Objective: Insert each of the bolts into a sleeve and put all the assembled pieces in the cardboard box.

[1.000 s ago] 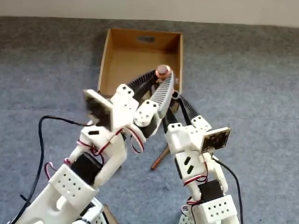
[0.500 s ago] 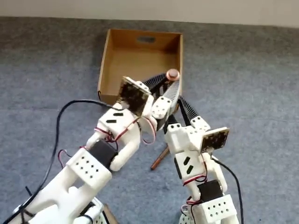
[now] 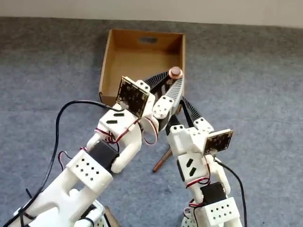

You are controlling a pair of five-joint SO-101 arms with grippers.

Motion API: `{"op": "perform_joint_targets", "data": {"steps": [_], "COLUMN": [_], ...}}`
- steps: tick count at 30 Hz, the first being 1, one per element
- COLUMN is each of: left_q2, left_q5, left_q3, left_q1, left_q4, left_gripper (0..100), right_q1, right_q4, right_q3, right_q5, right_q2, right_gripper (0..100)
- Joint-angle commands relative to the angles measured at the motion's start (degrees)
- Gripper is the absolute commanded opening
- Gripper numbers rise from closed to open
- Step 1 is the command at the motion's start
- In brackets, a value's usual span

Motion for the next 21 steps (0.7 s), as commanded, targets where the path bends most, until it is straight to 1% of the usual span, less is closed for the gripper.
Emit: {"op": "perform_joint_targets", "data": {"steps": [1,7,11,17,21], "left_q2": [-1.2,-8.3,-10.1,-10.0,-7.3], "left_q5": [-0.3,-0.2,-0.4,-0.4,-0.4], "left_q3": [-4.0,-2.6,-1.4,-1.1,-1.5], "left_q1": [1.1,2.9,4.9,4.6,2.1], "left_q4": [-0.6,1.1,1.5,1.5,1.5], "left_gripper": [1,1,1,1,1], "right_q1": [0.0,-0.1,-0.1,-0.1,-0.1], "right_q4": [-1.2,-1.2,-1.2,-1.2,-1.2], "right_q3": [0.0,0.7,0.7,0.7,0.7], "right_q5": [0.0,0.0,0.0,0.0,0.0], "right_q2": [-0.1,-0.2,-0.2,-0.3,-0.4], "right_gripper": [0.6,0.6,0.6,0.6,0.6]}}
